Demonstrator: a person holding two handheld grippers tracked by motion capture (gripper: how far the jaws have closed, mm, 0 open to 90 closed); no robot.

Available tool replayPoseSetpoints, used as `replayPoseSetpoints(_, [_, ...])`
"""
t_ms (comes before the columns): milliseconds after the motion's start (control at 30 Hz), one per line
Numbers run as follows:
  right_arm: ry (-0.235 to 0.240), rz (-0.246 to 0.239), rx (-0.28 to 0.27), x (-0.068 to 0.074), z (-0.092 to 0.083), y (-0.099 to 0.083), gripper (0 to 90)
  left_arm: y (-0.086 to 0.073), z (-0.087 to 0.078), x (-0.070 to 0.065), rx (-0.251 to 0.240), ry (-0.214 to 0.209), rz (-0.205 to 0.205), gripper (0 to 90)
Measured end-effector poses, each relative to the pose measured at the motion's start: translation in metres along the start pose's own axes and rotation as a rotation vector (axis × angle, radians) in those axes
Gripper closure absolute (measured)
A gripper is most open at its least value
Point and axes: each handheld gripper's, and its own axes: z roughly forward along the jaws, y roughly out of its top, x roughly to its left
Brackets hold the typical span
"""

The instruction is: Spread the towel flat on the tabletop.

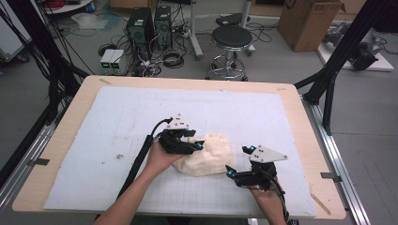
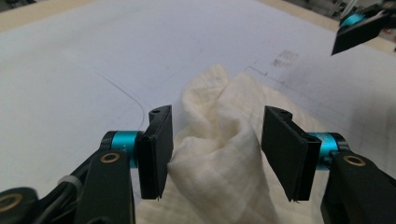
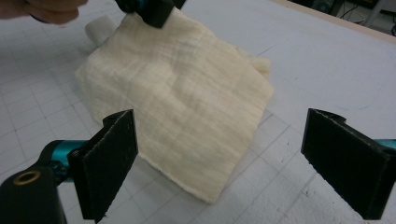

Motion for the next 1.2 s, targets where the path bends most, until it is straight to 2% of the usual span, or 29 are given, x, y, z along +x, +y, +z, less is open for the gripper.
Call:
replayPoseSetpoints(100, [0.003, -0.001, 0.003, 0.0, 0.0, 0.0, 10.2, 0.0, -0.013, 0.004, -0.005, 0.009, 0.01, 43.4])
replayPoseSetpoints(200, [0.014, 0.007, 0.006, 0.0, 0.0, 0.0, 10.5, -0.006, -0.025, 0.01, -0.012, 0.026, -0.003, 43.9])
replayPoseSetpoints(300, [0.02, 0.011, 0.0, -0.002, 0.0, 0.0, 10.6, -0.015, -0.035, 0.017, 0.001, 0.051, -0.009, 44.6])
replayPoseSetpoints(333, [0.031, 0.018, -0.007, -0.003, 0.0, 0.001, 14.5, -0.018, -0.038, 0.02, 0.014, 0.056, -0.007, 45.2])
replayPoseSetpoints(400, [0.045, 0.018, -0.013, -0.004, 0.0, 0.001, 16.5, -0.024, -0.043, 0.023, 0.018, 0.065, -0.01, 45.5])
replayPoseSetpoints(433, [0.036, 0.013, -0.007, -0.005, 0.0, 0.003, 16.5, -0.028, -0.046, 0.024, 0.015, 0.07, -0.012, 48.3])
replayPoseSetpoints(533, [0.055, 0.011, -0.006, -0.006, 0.001, 0.005, 17.8, -0.039, -0.051, 0.028, 0.038, 0.087, -0.011, 48.9])
replayPoseSetpoints(567, [0.064, 0.011, -0.005, -0.007, 0.002, 0.007, 20.7, -0.042, -0.051, 0.03, 0.049, 0.09, -0.018, 49.2])
replayPoseSetpoints(667, [0.096, -0.01, 0.003, -0.007, 0.005, 0.009, 30.7, -0.052, -0.051, 0.034, 0.064, 0.092, -0.03, 51.1])
replayPoseSetpoints(700, [0.117, -0.031, 0.028, -0.007, 0.009, 0.009, 41.1, -0.055, -0.05, 0.034, 0.074, 0.089, -0.044, 51.5])
replayPoseSetpoints(733, [0.117, -0.031, 0.028, -0.007, 0.009, 0.009, 41.1, -0.058, -0.049, 0.035, 0.092, 0.083, -0.042, 51.5])
replayPoseSetpoints(800, [0.147, -0.046, 0.088, -0.009, 0.018, 0.007, 50.9, -0.062, -0.045, 0.036, 0.119, 0.084, -0.037, 57.2])
replayPoseSetpoints(867, [0.157, -0.043, 0.103, -0.01, 0.02, 0.006, 53.8, -0.063, -0.042, 0.036, 0.141, 0.076, -0.031, 58.4])
replayPoseSetpoints(1000, [0.175, -0.036, 0.127, -0.011, 0.029, 0.003, 57.6, -0.066, -0.035, 0.037, 0.168, 0.085, -0.026, 59.9])
replayPoseSetpoints(1033, [0.167, -0.039, 0.131, -0.012, 0.031, 0.002, 57.9, -0.066, -0.034, 0.038, 0.182, 0.088, -0.022, 60.0])
replayPoseSetpoints(1100, [0.18, -0.026, 0.141, -0.012, 0.034, -0.002, 59.9, -0.069, -0.031, 0.039, 0.206, 0.091, -0.024, 60.9])
replayPoseSetpoints(1200, [0.182, -0.038, 0.175, -0.011, 0.038, -0.005, 63.0, -0.069, -0.029, 0.038, 0.22, 0.098, -0.01, 61.9])
